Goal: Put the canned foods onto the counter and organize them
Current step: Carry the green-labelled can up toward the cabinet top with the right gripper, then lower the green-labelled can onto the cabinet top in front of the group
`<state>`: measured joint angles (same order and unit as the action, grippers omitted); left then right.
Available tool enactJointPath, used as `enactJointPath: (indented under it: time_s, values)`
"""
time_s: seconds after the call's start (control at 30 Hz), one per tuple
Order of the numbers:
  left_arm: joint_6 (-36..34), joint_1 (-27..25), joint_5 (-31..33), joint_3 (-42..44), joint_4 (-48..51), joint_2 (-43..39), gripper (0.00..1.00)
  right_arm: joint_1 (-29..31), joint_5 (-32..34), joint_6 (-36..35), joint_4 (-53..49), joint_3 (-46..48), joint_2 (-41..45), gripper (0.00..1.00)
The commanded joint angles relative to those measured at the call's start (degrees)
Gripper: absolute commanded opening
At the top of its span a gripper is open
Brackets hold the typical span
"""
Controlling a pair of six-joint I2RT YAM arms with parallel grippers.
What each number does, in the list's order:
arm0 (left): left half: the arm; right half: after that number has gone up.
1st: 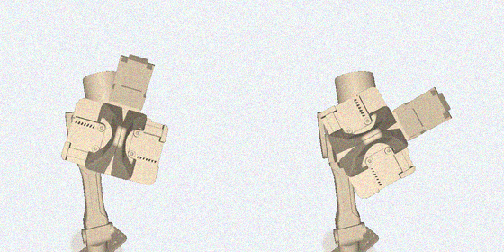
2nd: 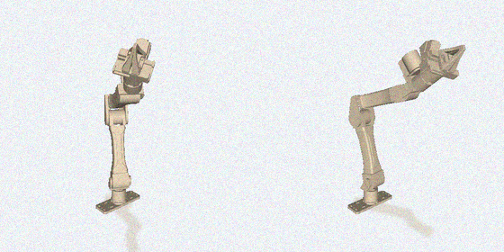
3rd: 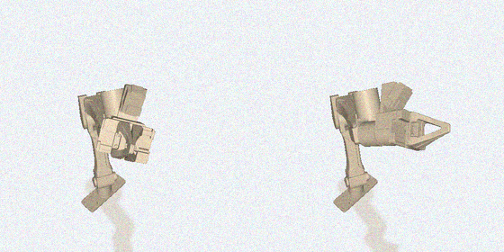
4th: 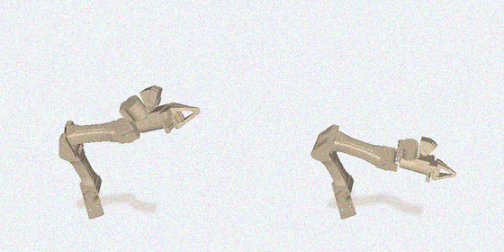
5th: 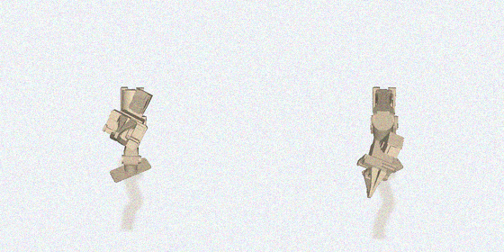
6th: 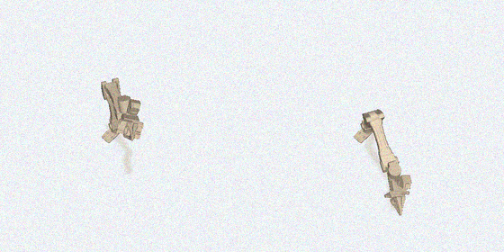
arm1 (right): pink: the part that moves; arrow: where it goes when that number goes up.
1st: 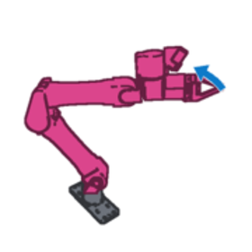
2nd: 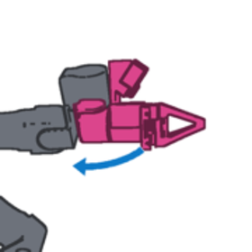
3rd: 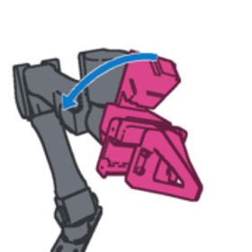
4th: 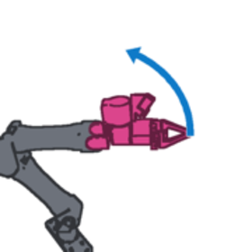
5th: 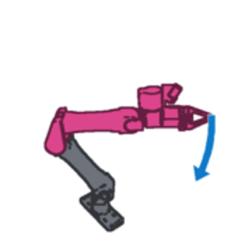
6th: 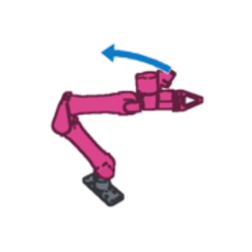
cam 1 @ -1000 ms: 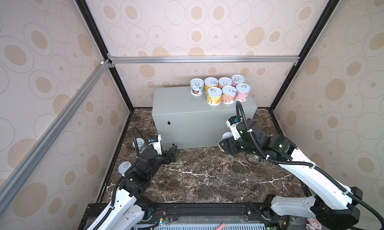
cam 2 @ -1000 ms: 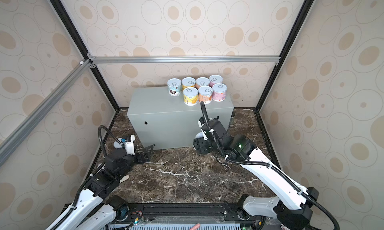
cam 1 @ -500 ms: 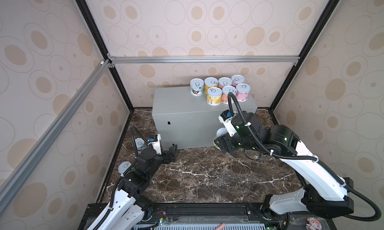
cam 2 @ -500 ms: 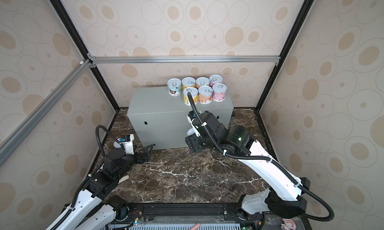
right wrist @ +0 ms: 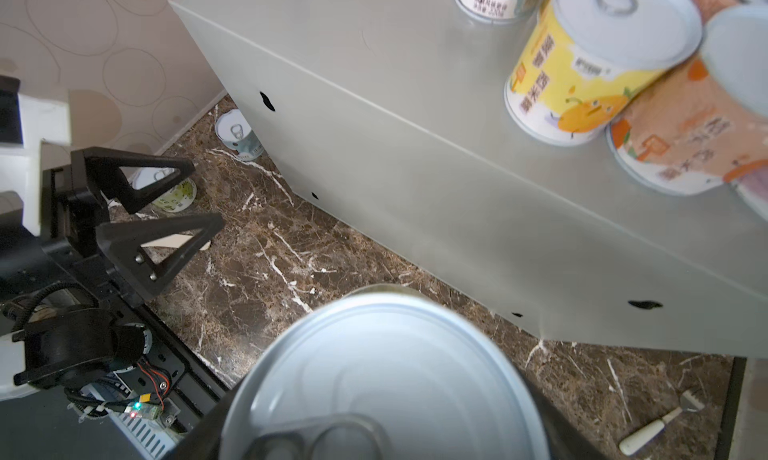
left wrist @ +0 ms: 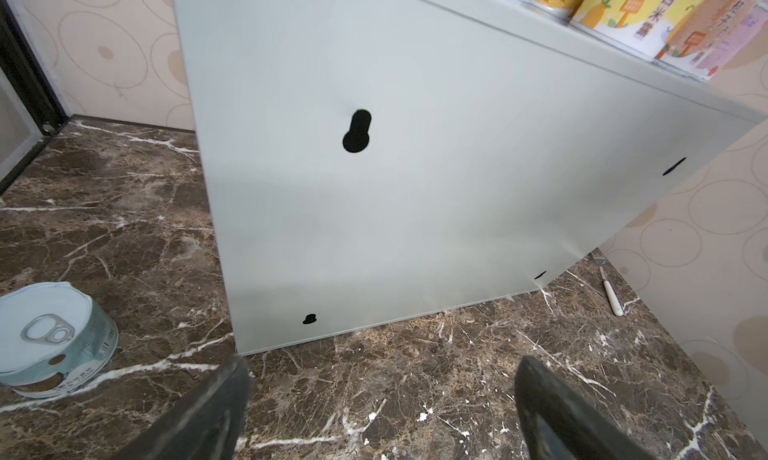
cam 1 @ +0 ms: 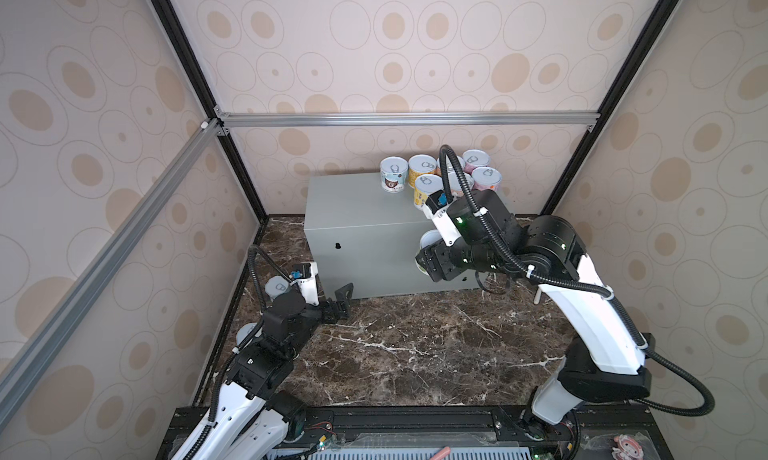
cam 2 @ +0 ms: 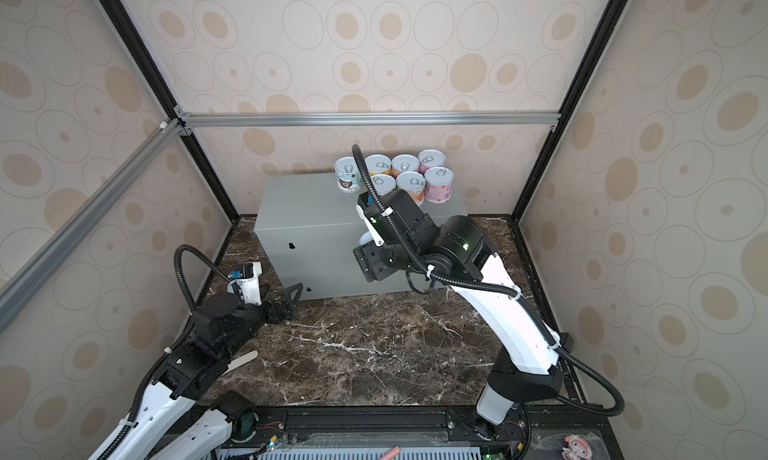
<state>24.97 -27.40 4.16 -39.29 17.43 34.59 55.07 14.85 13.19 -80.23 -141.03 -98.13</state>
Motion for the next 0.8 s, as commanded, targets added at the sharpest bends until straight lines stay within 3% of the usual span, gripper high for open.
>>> enactJointPath:
  time_s: [0.0,0.37,0.57,0.77]
  values:
    - [-2.12,0.24,0.84,-2.90,1.73,-0.55,0.99,0.24,1.29,-1.58,-5.58,-11.45,-5.39,0.63]
    - [-2.95,0.29,0.68,-3.23,1.52,0.22,0.99,-0.37,5.32,-0.18,2.28,-11.99,-8.74,0.63]
    - [-2.29,0.32,0.02,-2.25,0.84,-0.33,0.99,-0.40,5.67,-0.24,12.61,-1.88,-6.33,0.63]
    - [-2.12,0.31,0.23,-2.64,1.94,-1.28,0.99,-0.32,7.90,-2.04,16.28,-3.11,-10.00,0.63]
